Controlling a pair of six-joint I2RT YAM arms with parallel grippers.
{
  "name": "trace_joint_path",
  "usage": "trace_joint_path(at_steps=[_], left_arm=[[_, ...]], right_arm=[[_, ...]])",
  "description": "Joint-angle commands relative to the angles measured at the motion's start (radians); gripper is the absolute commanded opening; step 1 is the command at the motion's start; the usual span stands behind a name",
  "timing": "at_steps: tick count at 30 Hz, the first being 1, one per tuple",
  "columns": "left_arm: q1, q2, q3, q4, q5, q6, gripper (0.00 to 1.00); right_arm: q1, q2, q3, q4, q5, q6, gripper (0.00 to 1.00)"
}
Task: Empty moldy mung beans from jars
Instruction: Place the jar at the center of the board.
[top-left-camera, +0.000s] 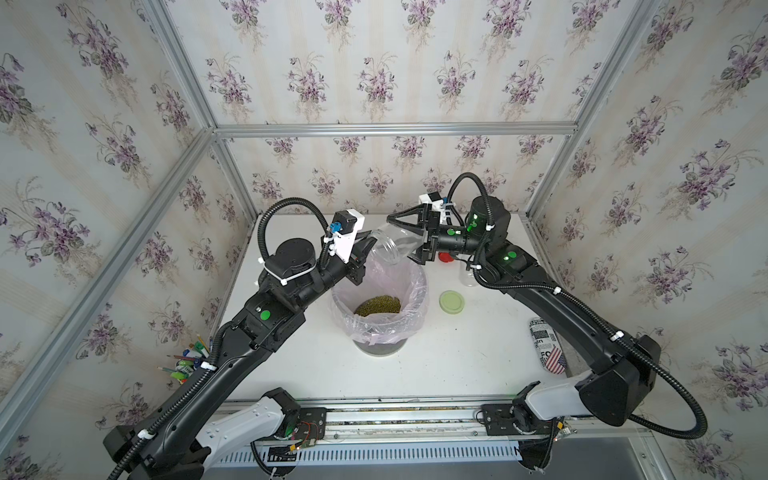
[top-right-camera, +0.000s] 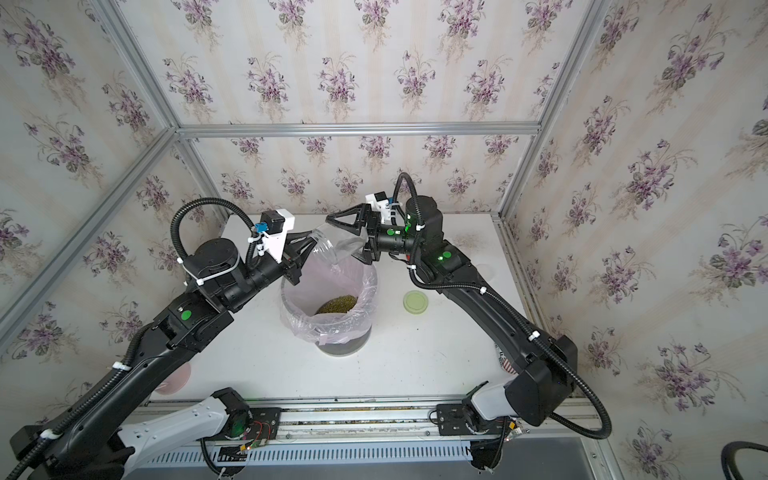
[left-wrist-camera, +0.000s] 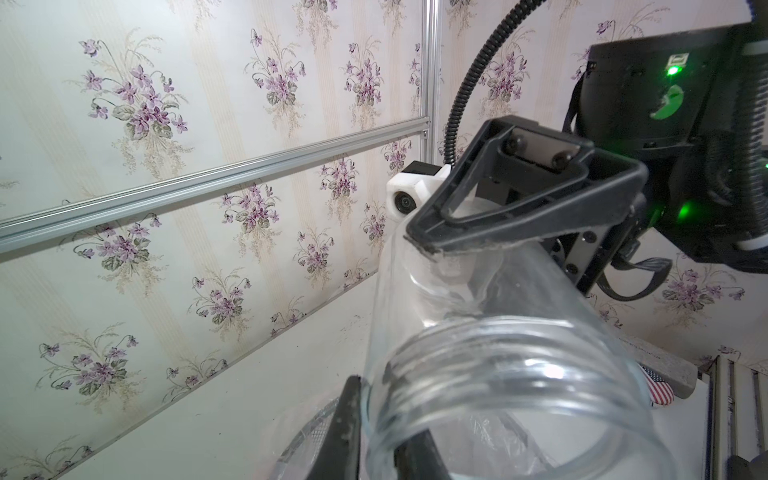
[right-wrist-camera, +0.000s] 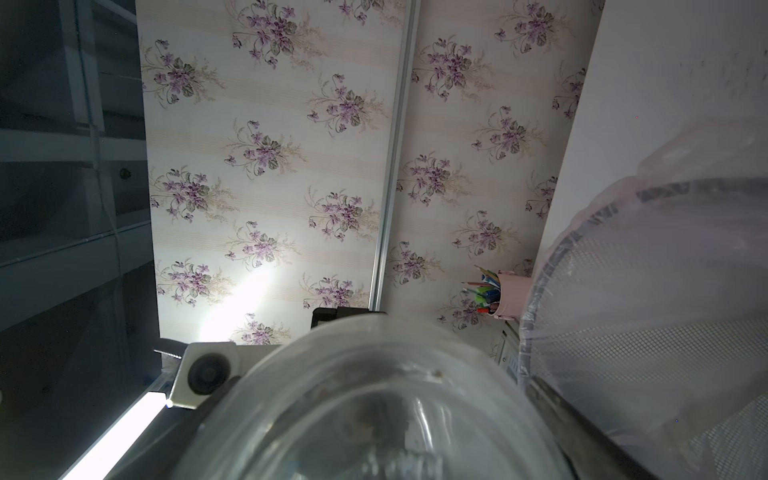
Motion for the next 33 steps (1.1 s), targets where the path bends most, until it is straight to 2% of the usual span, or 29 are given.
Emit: trace_joint_path(at_steps=[1,5,7,13,18,25,30,33], left_arm=[[-0.003,0.001,0.025,0.049,0.012,0.032,0.00],[-0.003,0.008,0.053,0.001,-0.041,0.066,0.00],[-0.003,0.017,0.077,-0.028,-0.064,0.078,0.00],[-0.002,0.044,0.135,-0.079,-0.094,0.085,0.00],[0.000,0.090,0.248,-0.192,-0.186,0.151,0.00],[0.009,0.204,0.507,-0.429,-0.415,0.255,0.00],[0.029,0.270,0.658,-0.598,-0.576,0.261,0.00],[0.079,0.286,0.698,-0.686,-0.603,0.235,0.00]], right_arm=[[-0.024,-0.025,-0.012,-0.034,0.050,-0.027,1.00],[-0.050,-0.064,-0.043,-0.073,0.068,-0.054,0.99],[-0.101,-0.080,-0.053,-0.083,0.074,-0.061,1.00],[-0.113,-0.081,-0.060,-0.077,0.070,-0.059,0.99],[-0.166,-0.129,-0.053,-0.187,0.145,-0.153,1.00],[-0.212,-0.177,0.045,-0.463,0.357,-0.413,1.00],[-0.216,-0.214,0.067,-0.579,0.550,-0.543,1.00],[-0.216,-0.223,0.074,-0.613,0.601,-0.594,1.00]])
